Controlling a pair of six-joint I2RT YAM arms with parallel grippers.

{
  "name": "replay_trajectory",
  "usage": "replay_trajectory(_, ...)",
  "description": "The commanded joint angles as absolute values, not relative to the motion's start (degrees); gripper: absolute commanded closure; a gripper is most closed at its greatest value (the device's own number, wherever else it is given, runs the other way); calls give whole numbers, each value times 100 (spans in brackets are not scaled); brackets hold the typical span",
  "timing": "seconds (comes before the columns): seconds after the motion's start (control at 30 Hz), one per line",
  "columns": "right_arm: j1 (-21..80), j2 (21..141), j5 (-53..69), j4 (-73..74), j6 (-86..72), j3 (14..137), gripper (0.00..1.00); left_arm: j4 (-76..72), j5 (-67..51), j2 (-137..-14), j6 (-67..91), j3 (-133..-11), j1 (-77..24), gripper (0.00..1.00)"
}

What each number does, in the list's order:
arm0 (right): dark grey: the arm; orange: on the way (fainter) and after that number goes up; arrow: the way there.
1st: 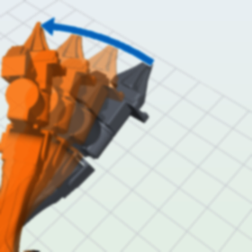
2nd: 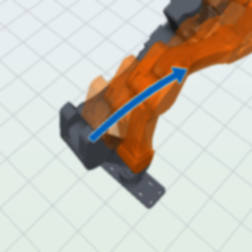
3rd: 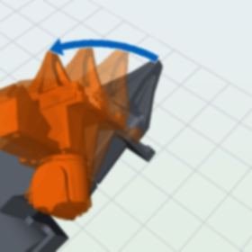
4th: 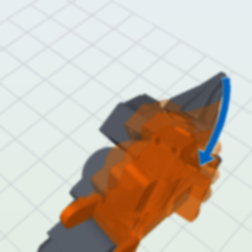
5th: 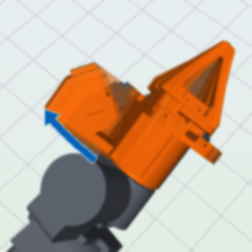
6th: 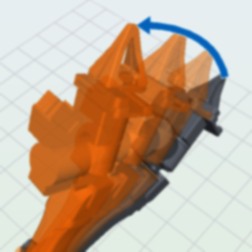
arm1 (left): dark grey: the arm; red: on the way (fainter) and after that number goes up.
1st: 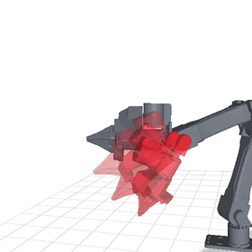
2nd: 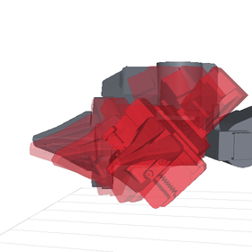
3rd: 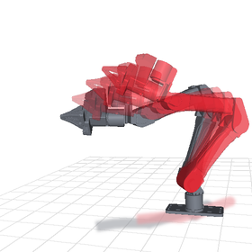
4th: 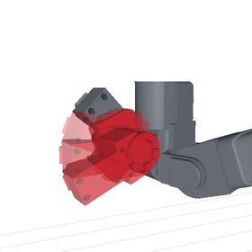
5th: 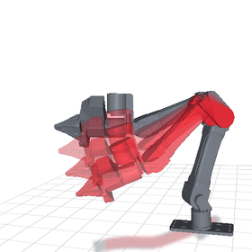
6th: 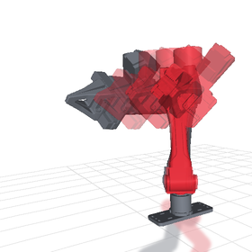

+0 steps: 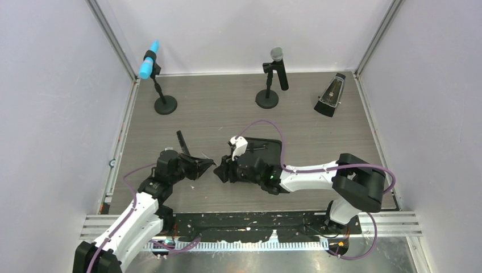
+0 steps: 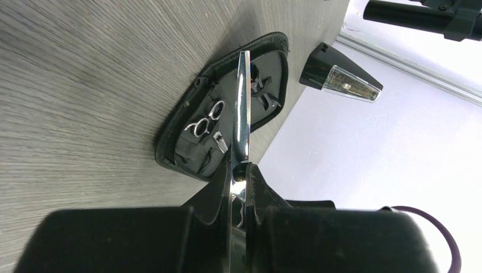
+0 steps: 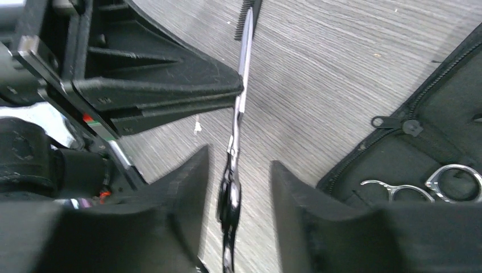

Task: Sort the hair-cutting tools
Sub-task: Pick up the scissors from the center of the board, then move the hairdressing tool bag to the center of the board.

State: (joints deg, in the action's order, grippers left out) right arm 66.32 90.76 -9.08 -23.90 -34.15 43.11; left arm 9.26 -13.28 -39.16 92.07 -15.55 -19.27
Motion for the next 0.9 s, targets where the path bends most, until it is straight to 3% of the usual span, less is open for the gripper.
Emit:
replay_trajectory(0.0, 6638, 9035, -1034, -2724, -3276, 4651, 59, 466, -1208, -3785, 9508, -1626, -2045, 100)
replay_trajectory(0.1, 6602, 8951, -931, -2637, -3199, 4643, 83, 447, -1191, -3756, 9501, -1597, -2048, 100)
replay_trajectory(0.2, 6442, 8696, -609, -2616, -3210, 4429, 94, 437, -1141, -3755, 9308, -1584, -2048, 90)
replay_trajectory(0.33, 6065, 8157, -24, -2272, -3218, 4125, 95, 735, -1062, -3832, 8311, -1882, -2048, 53)
replay_trajectory(0.43, 5584, 7741, 742, -1516, -3118, 4041, 95, 1496, -990, -4042, 7224, -2435, -2048, 34)
replay_trajectory(0.57, 5151, 6852, 1115, -163, -2668, 4010, 95, 2184, -872, -4535, 6084, -3011, -2060, 29)
replay_trajectory(0.87, 3453, 5160, 2034, 2376, -1849, 3507, 95, 2655, -784, -6664, 4634, -4345, -3079, 32)
